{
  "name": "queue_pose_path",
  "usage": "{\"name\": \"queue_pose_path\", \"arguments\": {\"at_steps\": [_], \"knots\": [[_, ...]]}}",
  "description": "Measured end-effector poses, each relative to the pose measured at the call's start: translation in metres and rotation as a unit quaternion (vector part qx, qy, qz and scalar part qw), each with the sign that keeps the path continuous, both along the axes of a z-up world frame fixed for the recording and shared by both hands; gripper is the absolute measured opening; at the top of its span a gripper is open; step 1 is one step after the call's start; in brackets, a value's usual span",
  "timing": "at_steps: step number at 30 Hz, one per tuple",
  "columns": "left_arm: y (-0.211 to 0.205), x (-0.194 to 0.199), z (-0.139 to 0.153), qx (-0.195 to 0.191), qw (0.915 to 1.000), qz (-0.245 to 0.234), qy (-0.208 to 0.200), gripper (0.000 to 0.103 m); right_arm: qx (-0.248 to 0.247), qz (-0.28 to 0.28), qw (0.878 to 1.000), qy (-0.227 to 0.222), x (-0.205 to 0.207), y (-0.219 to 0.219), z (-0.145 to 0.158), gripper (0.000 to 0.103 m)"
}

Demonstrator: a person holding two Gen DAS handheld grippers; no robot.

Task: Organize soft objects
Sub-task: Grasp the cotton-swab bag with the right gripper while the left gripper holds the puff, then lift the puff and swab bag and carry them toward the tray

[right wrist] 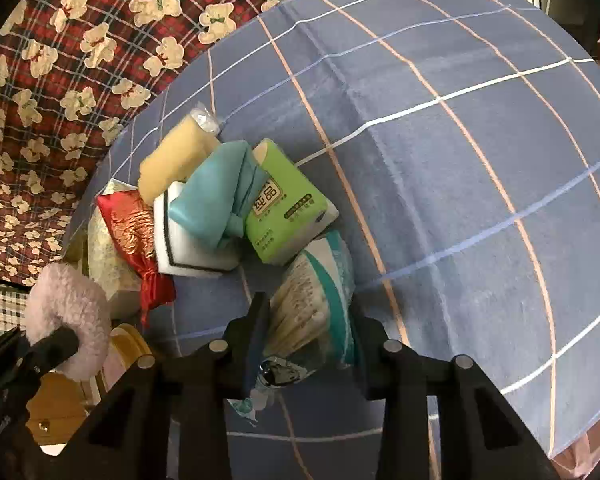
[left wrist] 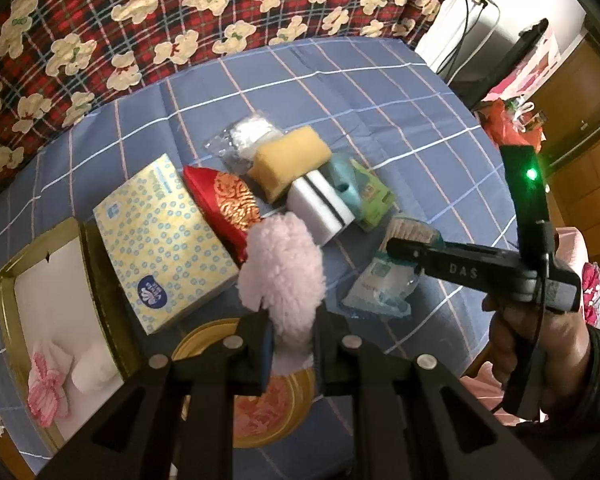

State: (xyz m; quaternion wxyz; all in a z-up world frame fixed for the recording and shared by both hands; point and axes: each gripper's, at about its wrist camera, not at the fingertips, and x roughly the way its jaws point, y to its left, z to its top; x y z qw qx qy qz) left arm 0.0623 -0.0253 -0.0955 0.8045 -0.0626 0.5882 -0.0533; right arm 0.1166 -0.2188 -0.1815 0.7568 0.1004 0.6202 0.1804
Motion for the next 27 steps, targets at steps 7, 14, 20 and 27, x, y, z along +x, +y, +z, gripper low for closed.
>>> {"name": "queue_pose_path", "arguments": {"at_steps": [7,14,20,27], "knots": [[-0.004,0.002,0.005,-0.002,0.9999,-0.009,-0.012,0.013,-0.001,-0.005,1.0,-0.022,-0.011,-0.009,0.017,0.037],[-0.002,0.003,0.01,0.001,0.9997,-0.013,-0.02,0.013,-0.043,0.023,0.995,-0.091,-0.018,0.0,0.046,0.037],[0.006,0.0,0.013,0.002,0.9997,-0.005,-0.025,0.013,-0.068,0.036,0.99,-0.117,-0.019,0.009,0.054,0.037],[0.015,-0.004,0.014,-0.002,0.9996,0.004,-0.027,0.013,-0.086,0.047,0.986,-0.133,-0.023,0.02,0.059,0.037]]}}
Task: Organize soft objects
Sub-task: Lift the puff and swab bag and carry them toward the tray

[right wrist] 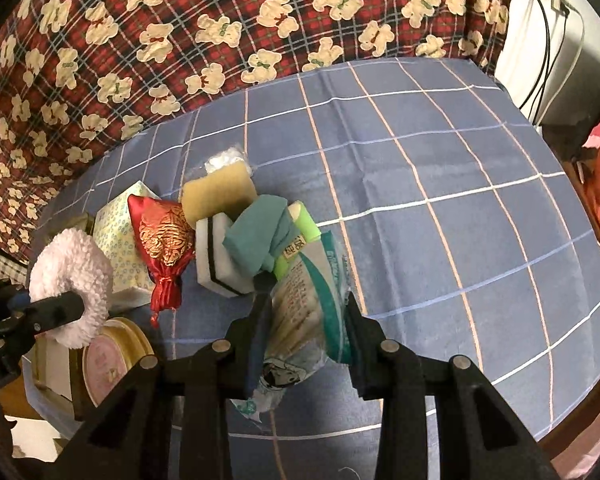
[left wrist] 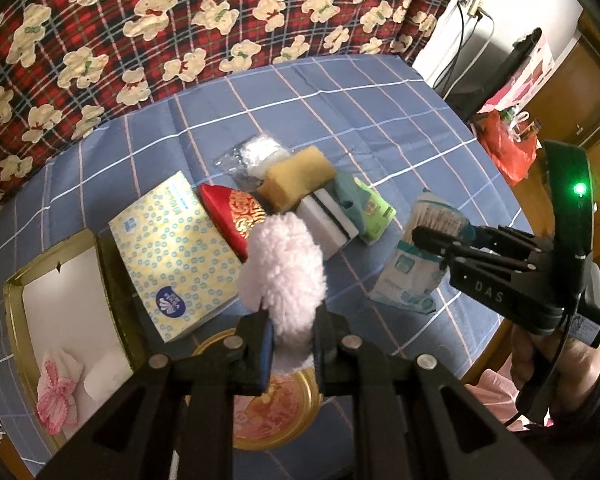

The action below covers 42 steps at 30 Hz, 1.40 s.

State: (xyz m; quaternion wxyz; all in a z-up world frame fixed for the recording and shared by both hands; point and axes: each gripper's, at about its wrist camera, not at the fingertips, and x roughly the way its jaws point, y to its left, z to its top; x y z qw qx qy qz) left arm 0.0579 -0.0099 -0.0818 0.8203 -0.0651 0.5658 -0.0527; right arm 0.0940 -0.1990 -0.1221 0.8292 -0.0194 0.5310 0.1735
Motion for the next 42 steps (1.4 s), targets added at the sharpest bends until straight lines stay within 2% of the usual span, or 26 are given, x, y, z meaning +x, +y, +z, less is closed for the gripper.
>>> {"name": "queue_pose_path", "arguments": {"at_steps": [16,42], "knots": [[0.028,-0.008,0.005,-0.002,0.9997,0.023,-0.009,0.013,-0.023,0.018,0.999,-0.029,-0.004,0.029,0.013,0.037],[0.068,-0.025,0.012,0.001,0.9982,0.057,-0.02,0.013,-0.016,0.051,0.997,-0.056,-0.01,0.076,0.029,0.037]]}}
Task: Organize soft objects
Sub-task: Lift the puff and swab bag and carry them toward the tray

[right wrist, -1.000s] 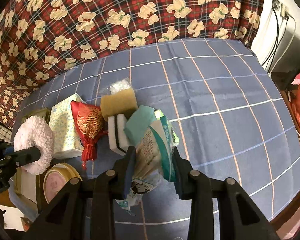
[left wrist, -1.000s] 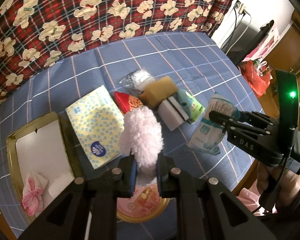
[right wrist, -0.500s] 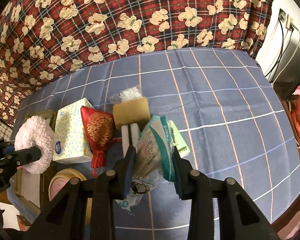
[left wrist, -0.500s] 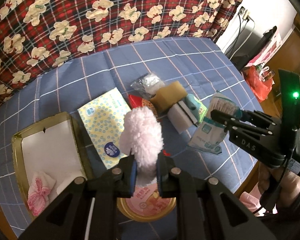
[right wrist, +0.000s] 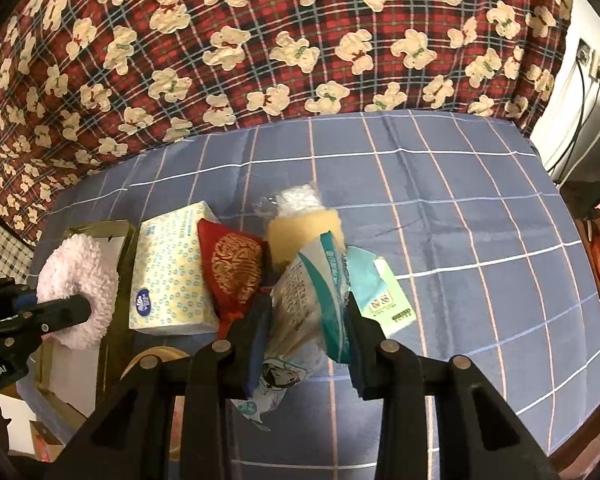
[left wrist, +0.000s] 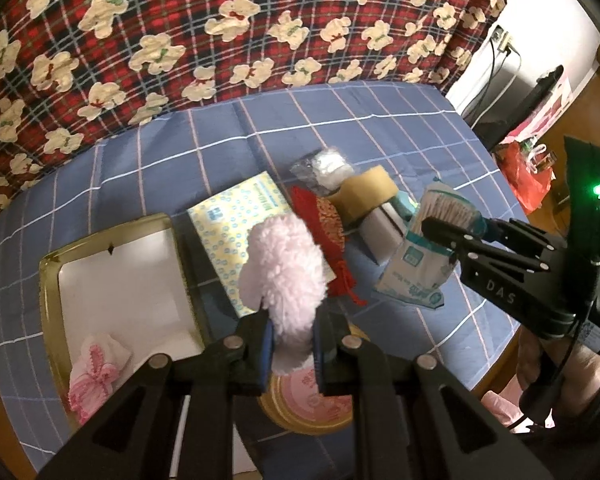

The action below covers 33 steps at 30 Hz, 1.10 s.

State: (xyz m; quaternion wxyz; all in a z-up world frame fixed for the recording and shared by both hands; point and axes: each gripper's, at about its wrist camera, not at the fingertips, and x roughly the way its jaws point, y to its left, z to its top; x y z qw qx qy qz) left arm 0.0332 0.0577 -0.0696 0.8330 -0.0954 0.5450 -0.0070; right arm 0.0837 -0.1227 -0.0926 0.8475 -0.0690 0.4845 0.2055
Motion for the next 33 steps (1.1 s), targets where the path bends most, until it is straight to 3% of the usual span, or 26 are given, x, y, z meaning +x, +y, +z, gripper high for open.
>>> {"name": "queue_pose_path", "arguments": {"at_steps": [33], "knots": [[0.049,-0.039,-0.002,0.002,0.9969,0.079,0.004,0.013,0.012,0.077,0.997,-0.006,-0.014,0.064,0.001,0.037]]}}
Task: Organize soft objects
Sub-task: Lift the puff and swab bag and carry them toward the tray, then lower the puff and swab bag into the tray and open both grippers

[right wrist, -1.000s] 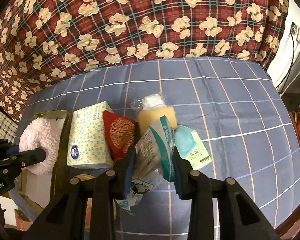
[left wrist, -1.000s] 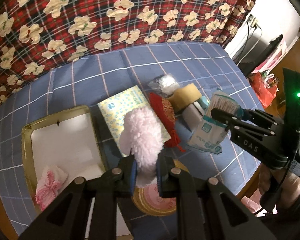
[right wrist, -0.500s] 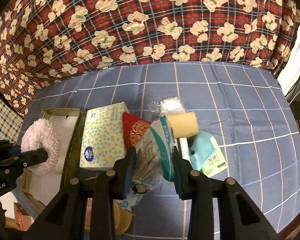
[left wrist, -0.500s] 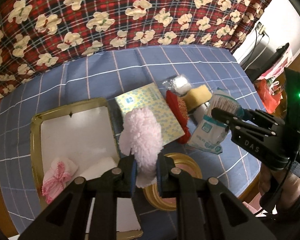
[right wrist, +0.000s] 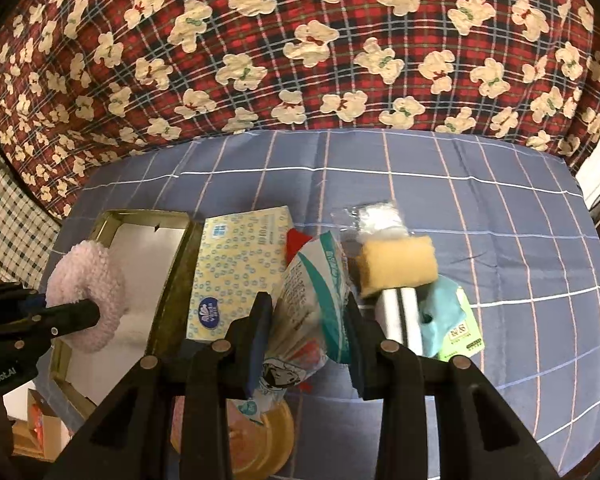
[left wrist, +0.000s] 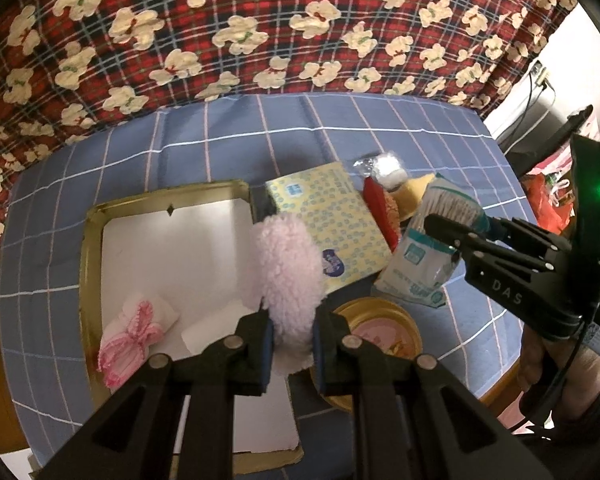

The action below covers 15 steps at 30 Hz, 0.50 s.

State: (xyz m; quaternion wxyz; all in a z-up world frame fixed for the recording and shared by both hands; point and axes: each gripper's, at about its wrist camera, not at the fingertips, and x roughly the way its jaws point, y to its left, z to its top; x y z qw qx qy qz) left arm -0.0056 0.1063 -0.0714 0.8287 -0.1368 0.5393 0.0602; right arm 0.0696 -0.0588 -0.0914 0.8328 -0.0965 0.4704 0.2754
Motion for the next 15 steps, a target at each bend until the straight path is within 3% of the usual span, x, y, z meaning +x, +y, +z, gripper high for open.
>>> {"name": "queue_pose_path", "arguments": {"at_steps": [15], "knots": [[0.025,-0.019,-0.006,-0.001,0.9991,0.042,0.012,0.013,0.005,0.041,0.999,0.007,-0.006,0.031,-0.002,0.037]]}}
